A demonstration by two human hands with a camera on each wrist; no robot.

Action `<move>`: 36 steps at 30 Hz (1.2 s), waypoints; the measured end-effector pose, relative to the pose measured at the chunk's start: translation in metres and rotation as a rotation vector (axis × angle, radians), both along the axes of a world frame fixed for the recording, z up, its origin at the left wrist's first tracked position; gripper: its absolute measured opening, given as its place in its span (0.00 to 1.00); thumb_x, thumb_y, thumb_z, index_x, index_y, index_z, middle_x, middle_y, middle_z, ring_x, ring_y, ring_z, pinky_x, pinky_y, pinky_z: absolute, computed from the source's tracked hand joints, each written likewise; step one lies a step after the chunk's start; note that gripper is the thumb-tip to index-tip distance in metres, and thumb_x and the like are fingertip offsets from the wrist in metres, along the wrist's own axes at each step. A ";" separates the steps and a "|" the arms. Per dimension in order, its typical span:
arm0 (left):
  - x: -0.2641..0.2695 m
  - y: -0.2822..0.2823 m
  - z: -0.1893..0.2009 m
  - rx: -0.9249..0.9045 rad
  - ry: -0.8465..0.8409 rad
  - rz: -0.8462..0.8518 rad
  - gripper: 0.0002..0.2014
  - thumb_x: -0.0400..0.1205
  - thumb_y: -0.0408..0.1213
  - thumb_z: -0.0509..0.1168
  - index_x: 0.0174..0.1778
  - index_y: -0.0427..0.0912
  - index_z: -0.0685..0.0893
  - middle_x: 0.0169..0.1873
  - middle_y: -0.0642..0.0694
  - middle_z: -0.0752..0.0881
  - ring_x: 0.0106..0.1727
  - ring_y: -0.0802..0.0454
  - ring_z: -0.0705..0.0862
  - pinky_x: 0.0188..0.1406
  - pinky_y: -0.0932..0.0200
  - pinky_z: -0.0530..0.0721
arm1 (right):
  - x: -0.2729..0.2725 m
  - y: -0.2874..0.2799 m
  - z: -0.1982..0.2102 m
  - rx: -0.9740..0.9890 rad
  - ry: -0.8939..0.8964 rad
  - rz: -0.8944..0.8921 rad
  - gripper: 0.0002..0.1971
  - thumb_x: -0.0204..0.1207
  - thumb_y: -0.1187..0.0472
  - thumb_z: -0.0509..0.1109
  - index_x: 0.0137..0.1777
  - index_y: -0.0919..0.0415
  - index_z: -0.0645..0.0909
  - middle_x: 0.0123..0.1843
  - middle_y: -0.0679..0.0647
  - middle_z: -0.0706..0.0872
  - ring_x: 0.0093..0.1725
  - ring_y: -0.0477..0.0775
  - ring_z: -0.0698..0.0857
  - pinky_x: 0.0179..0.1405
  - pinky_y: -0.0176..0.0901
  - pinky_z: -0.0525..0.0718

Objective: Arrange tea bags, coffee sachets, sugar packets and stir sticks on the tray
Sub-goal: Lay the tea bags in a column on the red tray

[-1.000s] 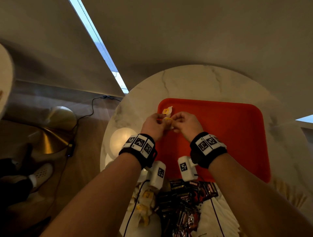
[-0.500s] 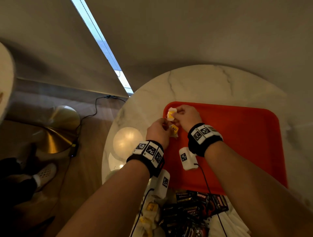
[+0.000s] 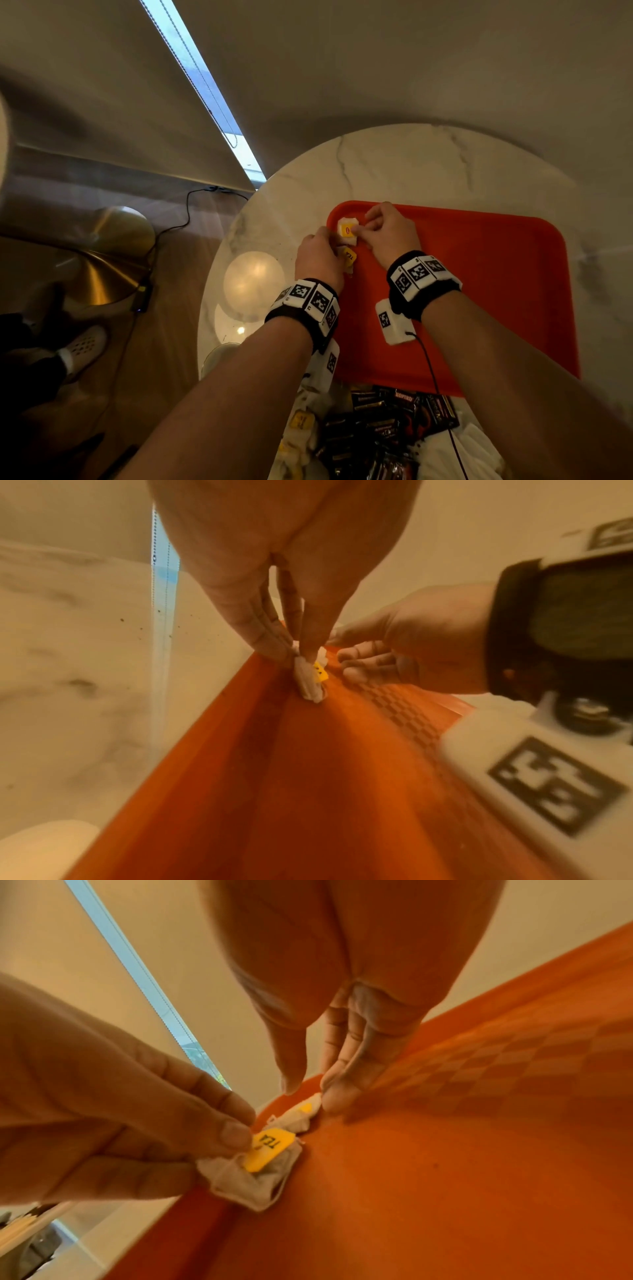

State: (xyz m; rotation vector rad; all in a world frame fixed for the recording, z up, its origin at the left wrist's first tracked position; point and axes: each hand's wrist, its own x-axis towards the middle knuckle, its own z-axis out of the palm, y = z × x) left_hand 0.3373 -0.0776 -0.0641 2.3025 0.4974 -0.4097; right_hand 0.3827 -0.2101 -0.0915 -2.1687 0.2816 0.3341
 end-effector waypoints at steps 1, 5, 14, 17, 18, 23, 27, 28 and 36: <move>0.001 0.000 0.000 0.031 0.017 -0.004 0.08 0.84 0.35 0.68 0.59 0.44 0.83 0.52 0.45 0.83 0.50 0.46 0.83 0.51 0.52 0.84 | -0.004 -0.001 0.000 -0.001 0.018 0.016 0.13 0.72 0.55 0.82 0.49 0.54 0.81 0.39 0.51 0.88 0.37 0.52 0.88 0.41 0.47 0.88; 0.002 -0.002 0.002 0.088 0.055 -0.015 0.03 0.84 0.35 0.67 0.52 0.43 0.84 0.49 0.43 0.85 0.48 0.44 0.84 0.45 0.54 0.81 | -0.018 0.000 0.003 0.012 0.069 0.089 0.12 0.73 0.54 0.82 0.49 0.54 0.83 0.40 0.49 0.88 0.40 0.50 0.88 0.41 0.43 0.87; -0.014 0.000 0.041 -0.054 -0.001 0.095 0.12 0.88 0.44 0.64 0.55 0.40 0.89 0.46 0.43 0.89 0.45 0.47 0.85 0.44 0.58 0.80 | -0.083 -0.020 0.031 0.020 0.101 0.027 0.04 0.80 0.55 0.75 0.47 0.48 0.82 0.43 0.46 0.86 0.42 0.50 0.88 0.41 0.48 0.89; -0.025 0.000 0.063 -0.138 -0.040 0.128 0.14 0.87 0.46 0.62 0.54 0.42 0.89 0.46 0.43 0.91 0.46 0.45 0.89 0.46 0.55 0.86 | -0.122 -0.018 0.043 0.015 0.151 0.069 0.05 0.79 0.54 0.75 0.45 0.45 0.81 0.40 0.45 0.85 0.39 0.49 0.85 0.37 0.42 0.81; -0.031 0.000 0.070 -0.170 -0.052 0.146 0.13 0.87 0.47 0.62 0.53 0.43 0.89 0.44 0.43 0.91 0.45 0.44 0.90 0.48 0.51 0.89 | -0.136 -0.016 0.048 0.025 0.167 0.089 0.05 0.79 0.53 0.75 0.44 0.43 0.82 0.41 0.44 0.85 0.39 0.48 0.85 0.36 0.40 0.79; -0.087 0.008 0.113 -0.312 -0.153 0.095 0.13 0.87 0.49 0.64 0.40 0.49 0.87 0.34 0.48 0.91 0.39 0.47 0.91 0.48 0.44 0.92 | -0.212 0.006 0.066 0.005 0.213 0.345 0.03 0.82 0.54 0.72 0.49 0.43 0.84 0.46 0.39 0.88 0.45 0.40 0.85 0.36 0.27 0.74; -0.149 0.027 0.128 -0.317 -0.158 -0.013 0.14 0.89 0.48 0.63 0.43 0.47 0.87 0.33 0.49 0.90 0.32 0.56 0.88 0.37 0.56 0.90 | -0.251 0.030 0.064 -0.153 0.203 0.510 0.09 0.81 0.48 0.71 0.56 0.49 0.85 0.52 0.46 0.88 0.51 0.48 0.86 0.51 0.44 0.84; -0.163 0.033 0.127 -0.303 -0.155 -0.035 0.14 0.89 0.48 0.63 0.43 0.47 0.87 0.32 0.49 0.90 0.31 0.57 0.87 0.36 0.58 0.89 | -0.258 0.036 0.061 -0.197 0.186 0.542 0.13 0.79 0.44 0.72 0.58 0.49 0.84 0.54 0.47 0.87 0.54 0.50 0.85 0.55 0.49 0.85; -0.237 0.072 0.100 -0.208 -0.072 -0.097 0.13 0.89 0.48 0.62 0.45 0.47 0.88 0.32 0.49 0.89 0.33 0.56 0.88 0.37 0.60 0.88 | -0.286 0.056 0.042 -0.315 0.112 0.556 0.17 0.79 0.53 0.71 0.67 0.44 0.80 0.64 0.49 0.83 0.61 0.54 0.83 0.58 0.53 0.86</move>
